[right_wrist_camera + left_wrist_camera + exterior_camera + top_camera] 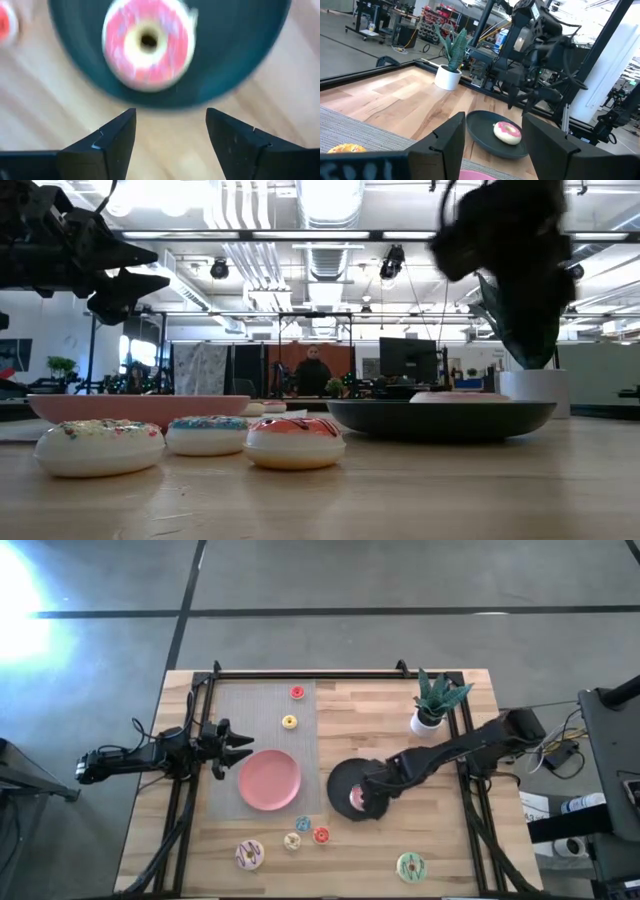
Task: Pick & Place donuts
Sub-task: Put the small light blue donut on the black plate
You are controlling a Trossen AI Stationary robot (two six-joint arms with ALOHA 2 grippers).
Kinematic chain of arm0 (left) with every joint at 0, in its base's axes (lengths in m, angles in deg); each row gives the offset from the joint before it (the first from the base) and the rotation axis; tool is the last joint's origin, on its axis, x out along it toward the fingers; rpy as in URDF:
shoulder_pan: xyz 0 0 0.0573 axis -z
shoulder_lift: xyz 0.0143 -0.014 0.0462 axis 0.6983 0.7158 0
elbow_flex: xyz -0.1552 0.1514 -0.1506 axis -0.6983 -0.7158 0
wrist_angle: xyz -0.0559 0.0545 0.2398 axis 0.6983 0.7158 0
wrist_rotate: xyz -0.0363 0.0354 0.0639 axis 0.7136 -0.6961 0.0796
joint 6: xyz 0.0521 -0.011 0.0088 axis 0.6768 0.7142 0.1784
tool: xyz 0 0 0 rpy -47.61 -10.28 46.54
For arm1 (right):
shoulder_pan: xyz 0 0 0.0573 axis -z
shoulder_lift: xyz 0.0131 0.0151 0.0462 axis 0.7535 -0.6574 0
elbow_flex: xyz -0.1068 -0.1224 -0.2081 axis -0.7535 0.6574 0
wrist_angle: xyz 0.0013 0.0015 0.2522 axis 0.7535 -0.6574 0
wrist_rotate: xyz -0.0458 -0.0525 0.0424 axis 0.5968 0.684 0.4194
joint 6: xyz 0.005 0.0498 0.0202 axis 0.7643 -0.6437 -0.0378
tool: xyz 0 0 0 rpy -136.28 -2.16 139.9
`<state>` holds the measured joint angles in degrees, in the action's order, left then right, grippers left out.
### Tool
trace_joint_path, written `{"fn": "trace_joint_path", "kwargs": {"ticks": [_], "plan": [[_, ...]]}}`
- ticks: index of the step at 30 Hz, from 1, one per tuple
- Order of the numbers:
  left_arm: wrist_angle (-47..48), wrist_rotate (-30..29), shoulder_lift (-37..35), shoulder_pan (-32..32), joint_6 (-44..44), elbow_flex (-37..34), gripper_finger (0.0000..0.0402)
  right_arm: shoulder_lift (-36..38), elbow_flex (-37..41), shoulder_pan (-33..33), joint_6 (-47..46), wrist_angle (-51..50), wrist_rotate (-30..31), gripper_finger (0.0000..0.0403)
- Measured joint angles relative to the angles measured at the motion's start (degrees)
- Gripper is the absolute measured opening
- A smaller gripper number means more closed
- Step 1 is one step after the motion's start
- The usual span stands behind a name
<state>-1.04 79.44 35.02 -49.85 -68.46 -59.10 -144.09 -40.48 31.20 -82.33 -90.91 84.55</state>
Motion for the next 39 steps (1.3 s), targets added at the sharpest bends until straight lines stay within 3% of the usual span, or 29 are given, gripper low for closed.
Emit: {"fn": "trace_joint_path", "kwargs": {"ticks": [6,15,22,31,35,39], "plan": [[0.01,0.0,0.0,0.0,0.0,0.02,0.0171,2.24,1.73,-12.06,-4.56,0.99,-4.77,0.0227],[0.01,0.0,0.0,0.0,-0.01,0.01,0.0171,-2.45,2.01,-25.66,-20.17,6.29,-6.21,0.0226],[0.01,0.0,0.0,0.01,0.0,0.02,0.0171,-6.26,1.9,-29.6,-26.46,9.28,-6.14,0.0226],[0.01,0.0,0.0,0.01,0.0,0.0,0.0171,-11.77,2.03,-29.71,-26.82,10.84,-6.27,0.0217],[-0.01,-0.02,0.02,0.02,0.0,0.0,0.0171,-13.47,2.32,-29.5,-27.32,12.86,-10.2,0.0179],[-0.03,0.0,0.02,0.0,0.0,0.01,0.0171,-13.26,2.5,-28.96,-28.4,14.13,-10.42,0.0094]]}}
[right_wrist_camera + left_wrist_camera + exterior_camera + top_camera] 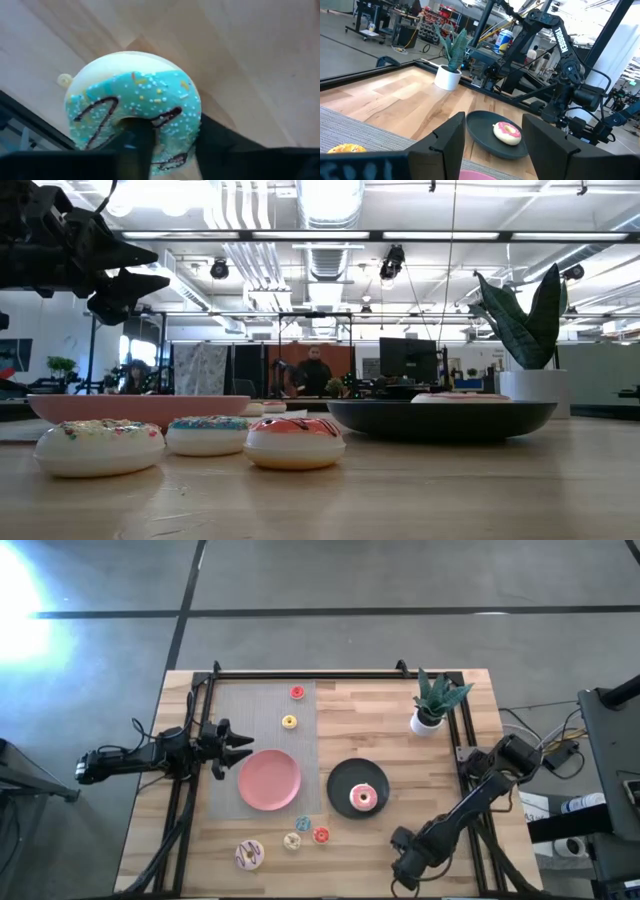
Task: Pick & Place donuts
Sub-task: Put the small light blue donut on the black plate, then put the small violet donut on the pink plate
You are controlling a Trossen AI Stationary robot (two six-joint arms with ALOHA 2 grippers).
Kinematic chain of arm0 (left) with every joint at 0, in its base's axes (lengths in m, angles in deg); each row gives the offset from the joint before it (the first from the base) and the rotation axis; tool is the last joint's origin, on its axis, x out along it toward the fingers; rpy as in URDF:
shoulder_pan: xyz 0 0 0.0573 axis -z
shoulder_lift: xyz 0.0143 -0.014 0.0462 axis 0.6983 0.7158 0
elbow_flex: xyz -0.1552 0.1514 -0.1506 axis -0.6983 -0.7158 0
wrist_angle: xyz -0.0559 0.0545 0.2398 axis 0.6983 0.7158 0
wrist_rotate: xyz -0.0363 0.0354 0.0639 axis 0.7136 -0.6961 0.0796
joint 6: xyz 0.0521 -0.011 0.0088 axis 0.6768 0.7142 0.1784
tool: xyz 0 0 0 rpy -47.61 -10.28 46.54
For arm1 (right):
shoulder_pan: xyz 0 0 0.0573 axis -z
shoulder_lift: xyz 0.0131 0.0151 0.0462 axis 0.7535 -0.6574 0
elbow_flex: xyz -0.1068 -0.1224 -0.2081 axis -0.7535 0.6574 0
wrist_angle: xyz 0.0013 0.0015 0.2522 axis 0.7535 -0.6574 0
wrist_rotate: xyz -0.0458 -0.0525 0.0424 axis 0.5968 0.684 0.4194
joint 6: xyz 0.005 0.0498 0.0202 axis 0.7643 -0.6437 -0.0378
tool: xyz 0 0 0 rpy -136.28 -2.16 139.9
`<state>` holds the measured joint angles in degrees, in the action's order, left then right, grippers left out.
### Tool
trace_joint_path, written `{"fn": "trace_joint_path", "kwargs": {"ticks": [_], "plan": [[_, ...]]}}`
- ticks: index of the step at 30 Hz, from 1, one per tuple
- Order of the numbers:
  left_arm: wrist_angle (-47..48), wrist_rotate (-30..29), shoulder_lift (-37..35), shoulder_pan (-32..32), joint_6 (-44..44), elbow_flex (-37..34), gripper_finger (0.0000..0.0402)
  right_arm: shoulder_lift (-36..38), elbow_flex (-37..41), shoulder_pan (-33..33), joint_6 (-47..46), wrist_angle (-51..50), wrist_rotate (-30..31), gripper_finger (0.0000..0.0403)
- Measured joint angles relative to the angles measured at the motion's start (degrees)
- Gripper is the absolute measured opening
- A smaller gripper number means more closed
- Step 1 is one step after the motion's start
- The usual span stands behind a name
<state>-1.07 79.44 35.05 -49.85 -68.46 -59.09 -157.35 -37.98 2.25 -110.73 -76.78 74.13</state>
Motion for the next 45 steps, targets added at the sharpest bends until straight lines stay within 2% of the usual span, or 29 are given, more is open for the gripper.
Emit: {"fn": "trace_joint_path", "kwargs": {"ticks": [3,6,9,13,18,23,25,32,37,45], "plan": [[0.0,0.0,0.0,0.0,0.0,-0.01,0.0171,2.12,0.52,1.35,-0.04,0.89,2.74,0.0028],[0.0,0.0,0.0,0.0,0.0,-0.01,0.0171,7.11,0.85,4.5,1.02,-3.25,7.31,0.002],[0.0,0.0,0.0,0.0,0.0,0.0,0.0171,13.45,0.94,9.33,2.62,-9.37,15.64,0.0017],[0.02,0.0,0.0,0.0,0.0,0.0,0.0171,21.38,0.92,20.15,11.56,-10.6,21.13,0.0015],[0.02,0.02,0.0,0.01,0.0,-0.01,0.0171,21.41,1.02,35.02,24.42,-6.19,21.56,0.0016],[0.02,0.0,0.0,0.01,0.0,0.01,0.0171,15.87,1.09,43.67,35.14,-2.32,14.04,0.0048],[0.02,0.0,0.0,0.0,0.0,-0.01,0.0171,14.05,1.09,45.15,37.04,-2.06,10.89,0.0066],[0.02,0.0,0.0,0.01,-0.01,0.0,0.0171,10.47,0.49,45.98,37.51,-1.04,10.9,0.013],[0.04,0.0,0.0,0.0,0.0,0.0,0.0171,10.76,-0.37,45.86,35.97,-0.86,14.91,0.0168],[0.04,0.0,0.0,0.0,0.0,0.01,0.0171,10.1,-0.59,44.05,37.23,-1.22,15.46,0.0198]]}}
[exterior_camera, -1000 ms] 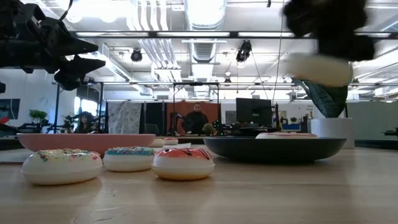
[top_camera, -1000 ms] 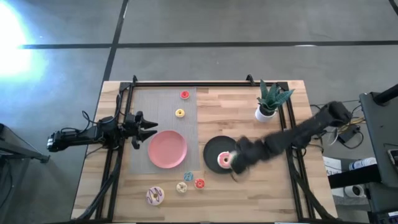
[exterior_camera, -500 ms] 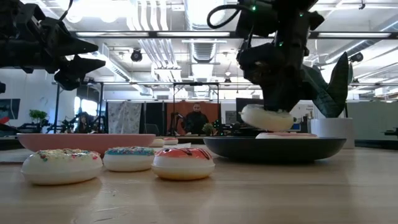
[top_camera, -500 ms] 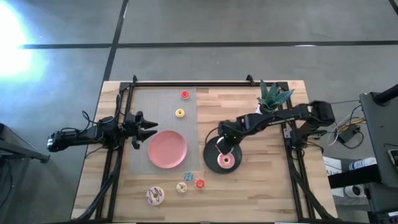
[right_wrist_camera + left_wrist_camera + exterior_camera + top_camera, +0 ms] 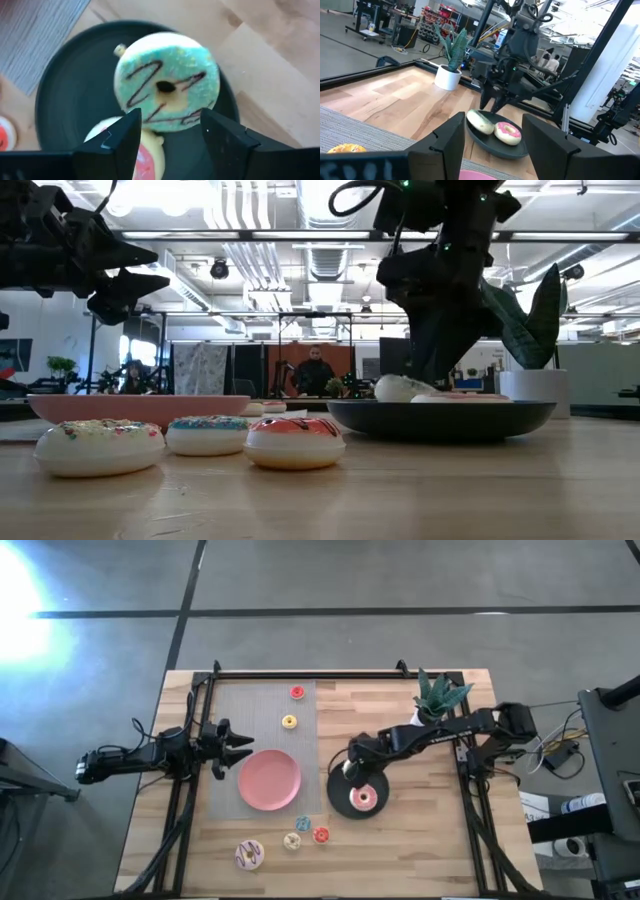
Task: Pick & Place donuts
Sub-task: Put the small violet donut on the pink plate
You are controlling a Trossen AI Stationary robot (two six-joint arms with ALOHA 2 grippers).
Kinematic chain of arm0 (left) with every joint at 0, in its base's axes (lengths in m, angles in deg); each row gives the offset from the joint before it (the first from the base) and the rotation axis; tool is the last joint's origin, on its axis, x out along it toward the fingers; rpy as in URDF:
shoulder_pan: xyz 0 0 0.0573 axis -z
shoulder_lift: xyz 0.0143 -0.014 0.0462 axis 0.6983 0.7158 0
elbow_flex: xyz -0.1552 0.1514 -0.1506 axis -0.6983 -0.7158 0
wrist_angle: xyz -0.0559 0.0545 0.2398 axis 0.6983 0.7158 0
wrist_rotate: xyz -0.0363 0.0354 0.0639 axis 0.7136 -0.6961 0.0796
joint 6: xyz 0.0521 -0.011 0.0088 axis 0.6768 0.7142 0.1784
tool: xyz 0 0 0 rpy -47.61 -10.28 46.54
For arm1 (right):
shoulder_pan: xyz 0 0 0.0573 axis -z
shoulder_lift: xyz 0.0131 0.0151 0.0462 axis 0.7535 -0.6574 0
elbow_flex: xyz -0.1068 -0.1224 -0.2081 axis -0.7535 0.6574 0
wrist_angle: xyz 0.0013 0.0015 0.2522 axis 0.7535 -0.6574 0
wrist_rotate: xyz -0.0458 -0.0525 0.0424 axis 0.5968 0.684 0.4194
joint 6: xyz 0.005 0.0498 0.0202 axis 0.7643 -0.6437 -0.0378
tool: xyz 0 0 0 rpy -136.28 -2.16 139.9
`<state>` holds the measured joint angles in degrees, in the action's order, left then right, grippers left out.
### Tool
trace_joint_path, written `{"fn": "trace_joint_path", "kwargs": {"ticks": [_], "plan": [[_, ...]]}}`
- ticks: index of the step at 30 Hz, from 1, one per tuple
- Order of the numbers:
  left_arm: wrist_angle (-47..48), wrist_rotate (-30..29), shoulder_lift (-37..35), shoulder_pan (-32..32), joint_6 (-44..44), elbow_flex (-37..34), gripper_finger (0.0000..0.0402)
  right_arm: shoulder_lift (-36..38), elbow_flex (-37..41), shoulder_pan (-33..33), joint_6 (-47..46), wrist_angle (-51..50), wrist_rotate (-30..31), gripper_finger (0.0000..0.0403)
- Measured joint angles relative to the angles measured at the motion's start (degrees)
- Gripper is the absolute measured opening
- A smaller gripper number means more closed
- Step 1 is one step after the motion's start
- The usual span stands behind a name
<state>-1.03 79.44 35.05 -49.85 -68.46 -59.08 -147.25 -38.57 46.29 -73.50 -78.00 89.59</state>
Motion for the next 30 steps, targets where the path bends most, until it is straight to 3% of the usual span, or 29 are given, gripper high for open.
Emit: {"fn": "trace_joint_path", "kwargs": {"ticks": [8,13,18,20,25,30], "plan": [[0.0,0.0,0.0,0.0,0.0,-0.02,0.0171,2.42,-1.22,-3.32,2.42,-7.46,2.84,0.0198],[-0.02,0.0,-0.04,0.0,-0.02,-0.02,0.0171,4.19,-3.93,-5.14,9.64,-3.09,1.12,0.0198],[-0.45,-0.81,0.0,0.0,-0.64,0.0,0.0171,3.07,-6.13,-4.93,10.62,-4.06,1.53,0.0198],[-1.83,-0.79,-0.09,0.01,-5.36,-0.01,0.0171,3.16,-6.57,-4.97,10.0,-3.99,1.69,0.0198],[-4.0,-1.64,0.02,0.02,-32.48,-0.01,0.0171,3.75,-6.13,-5.38,8.28,-4.34,1.64,0.0192],[-4.66,-12.5,0.13,0.0,-38.35,0.09,0.0171,3.66,-5.91,-5.38,8.24,-4.56,1.67,0.0185]]}}
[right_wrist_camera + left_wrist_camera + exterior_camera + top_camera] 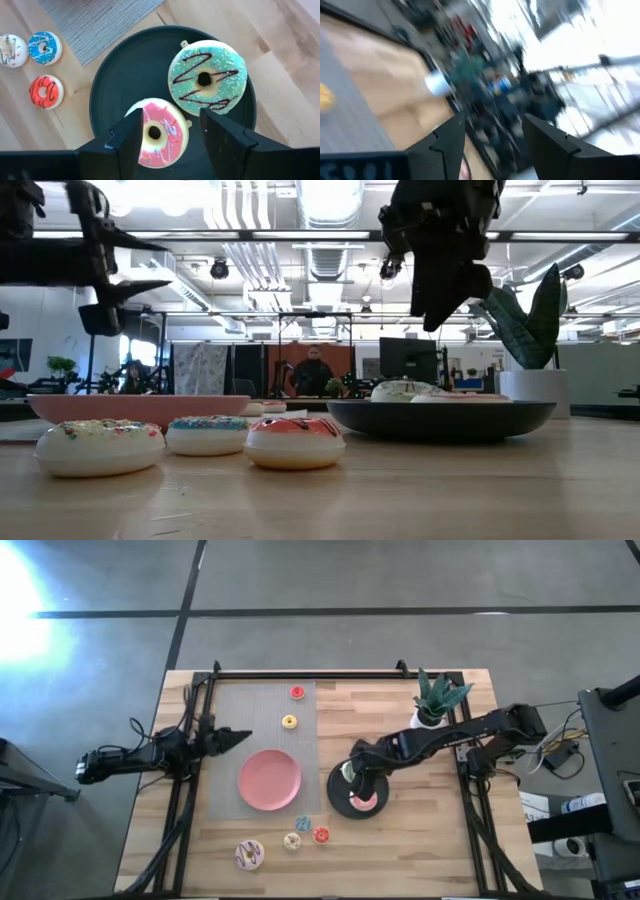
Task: Pick & Place donuts
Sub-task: Put the small violet donut on the pink plate
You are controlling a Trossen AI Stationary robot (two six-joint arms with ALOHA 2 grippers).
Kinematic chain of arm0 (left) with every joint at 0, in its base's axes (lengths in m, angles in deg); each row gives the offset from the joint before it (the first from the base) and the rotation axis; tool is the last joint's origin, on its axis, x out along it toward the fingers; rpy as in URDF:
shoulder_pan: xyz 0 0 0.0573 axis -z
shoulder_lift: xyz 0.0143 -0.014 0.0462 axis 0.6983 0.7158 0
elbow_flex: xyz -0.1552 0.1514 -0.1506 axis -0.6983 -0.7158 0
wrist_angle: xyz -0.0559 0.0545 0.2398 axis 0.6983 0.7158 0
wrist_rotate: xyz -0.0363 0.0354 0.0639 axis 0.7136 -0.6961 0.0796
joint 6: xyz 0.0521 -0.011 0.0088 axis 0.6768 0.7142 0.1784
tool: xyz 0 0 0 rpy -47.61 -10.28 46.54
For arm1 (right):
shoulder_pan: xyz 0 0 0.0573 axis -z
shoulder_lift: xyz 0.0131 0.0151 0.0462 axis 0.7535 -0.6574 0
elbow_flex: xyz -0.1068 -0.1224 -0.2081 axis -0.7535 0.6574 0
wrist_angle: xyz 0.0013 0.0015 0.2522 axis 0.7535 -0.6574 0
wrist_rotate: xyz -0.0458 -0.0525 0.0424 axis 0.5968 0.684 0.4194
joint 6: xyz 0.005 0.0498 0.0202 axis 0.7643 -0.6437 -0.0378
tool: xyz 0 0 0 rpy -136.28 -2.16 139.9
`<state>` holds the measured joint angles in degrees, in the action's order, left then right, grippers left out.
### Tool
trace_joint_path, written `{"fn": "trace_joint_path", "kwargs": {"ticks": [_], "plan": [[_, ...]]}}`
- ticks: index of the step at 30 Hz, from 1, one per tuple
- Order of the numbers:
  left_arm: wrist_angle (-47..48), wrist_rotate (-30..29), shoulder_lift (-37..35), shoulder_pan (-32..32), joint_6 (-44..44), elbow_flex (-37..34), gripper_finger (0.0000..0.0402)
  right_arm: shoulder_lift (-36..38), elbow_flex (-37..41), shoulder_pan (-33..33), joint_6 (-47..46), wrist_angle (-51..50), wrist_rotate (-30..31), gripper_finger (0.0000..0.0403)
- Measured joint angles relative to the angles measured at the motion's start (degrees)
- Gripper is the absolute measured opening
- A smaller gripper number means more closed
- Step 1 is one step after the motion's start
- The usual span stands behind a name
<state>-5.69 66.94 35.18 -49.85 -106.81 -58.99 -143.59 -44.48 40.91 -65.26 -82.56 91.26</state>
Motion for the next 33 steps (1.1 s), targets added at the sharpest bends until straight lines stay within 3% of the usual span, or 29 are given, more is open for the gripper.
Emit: {"fn": "trace_joint_path", "kwargs": {"ticks": [3,5,11,14,19,22,25,30,33], "plan": [[0.02,-5.61,0.21,0.0,-5.35,0.36,0.0171,0.02,0.0,0.0,-0.02,0.0,-0.02,0.0182],[-0.99,-5.84,0.26,0.0,-6.11,0.89,0.0171,0.04,0.0,0.0,-0.04,0.02,-0.02,0.0182],[-2.22,7.13,3.81,0.02,-5.2,6.84,0.0171,0.09,0.02,0.0,0.44,0.0,-0.02,0.0182],[7.07,12.5,8.86,0.16,-2.25,12.69,0.0171,0.08,0.1,0.0,0.69,-0.06,-0.03,0.0183],[31.39,18.79,21.07,3.69,6.32,23.92,0.0171,0.09,0.11,0.0,0.97,-1.56,-0.09,0.0181],[40.48,19.08,28.21,9.74,10.8,29.2,0.0171,0.09,0.11,-0.02,1.43,-3.02,-0.46,0.018],[42.61,16.3,34.37,19.05,12.12,33.23,0.0171,0.09,0.11,-0.01,3.12,-4.2,-0.5,0.018],[42.72,3.34,44.92,39.49,11.32,37.72,0.0171,0.09,0.2,0.0,8.27,-4.55,-0.46,0.018],[43.19,-3.05,51.7,50.25,5.35,38.56,0.0171,0.09,0.22,0.13,10.64,-4.52,0.21,0.018]]}}
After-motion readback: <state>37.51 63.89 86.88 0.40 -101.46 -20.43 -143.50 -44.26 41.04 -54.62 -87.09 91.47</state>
